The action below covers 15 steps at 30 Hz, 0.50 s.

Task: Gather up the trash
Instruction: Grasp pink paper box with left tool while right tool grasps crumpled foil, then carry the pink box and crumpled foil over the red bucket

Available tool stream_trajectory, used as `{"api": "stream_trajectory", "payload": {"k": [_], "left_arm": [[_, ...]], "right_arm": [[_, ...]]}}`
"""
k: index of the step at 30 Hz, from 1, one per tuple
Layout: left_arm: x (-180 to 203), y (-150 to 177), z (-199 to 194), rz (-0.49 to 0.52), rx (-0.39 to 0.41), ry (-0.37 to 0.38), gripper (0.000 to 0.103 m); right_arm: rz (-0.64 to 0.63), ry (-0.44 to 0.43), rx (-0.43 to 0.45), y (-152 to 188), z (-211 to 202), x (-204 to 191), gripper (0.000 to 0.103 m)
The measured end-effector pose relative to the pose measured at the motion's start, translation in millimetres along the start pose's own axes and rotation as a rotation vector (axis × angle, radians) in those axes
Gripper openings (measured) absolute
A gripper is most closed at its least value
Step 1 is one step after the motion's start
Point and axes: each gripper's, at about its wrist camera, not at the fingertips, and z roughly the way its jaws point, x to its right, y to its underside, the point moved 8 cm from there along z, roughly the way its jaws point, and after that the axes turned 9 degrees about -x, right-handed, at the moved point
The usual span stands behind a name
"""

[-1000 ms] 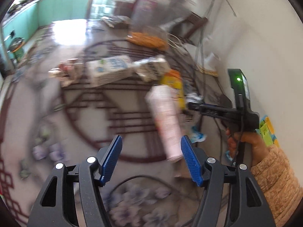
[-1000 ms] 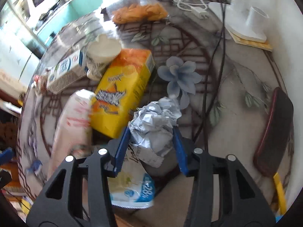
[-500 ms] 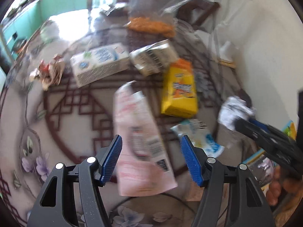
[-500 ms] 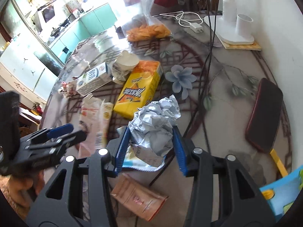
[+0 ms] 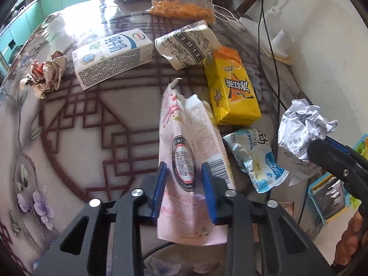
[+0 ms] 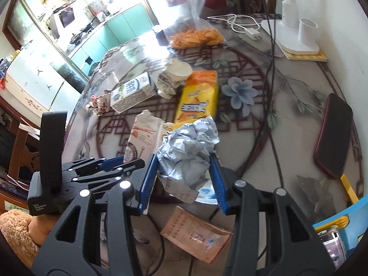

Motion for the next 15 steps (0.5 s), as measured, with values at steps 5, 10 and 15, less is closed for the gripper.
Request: {"api": "stream_trajectory", "payload": {"k": [5, 10, 15], "left_arm": [[-14, 8, -25, -0.016, 0.053, 0.000, 0.023], [-35, 18, -58, -0.050, 0.115, 0.001, 0.024], [-58, 30, -88, -0.095, 0.170, -0.007, 0.023]], "right_arm": [[-0.031, -0.021, 0.014, -4, -3, -21, 0.045], [-0.066, -0.036, 0.023, -6, -5, -43, 0.045], [-0.102, -0.034, 0.025, -7, -5, -64, 0.045]]}}
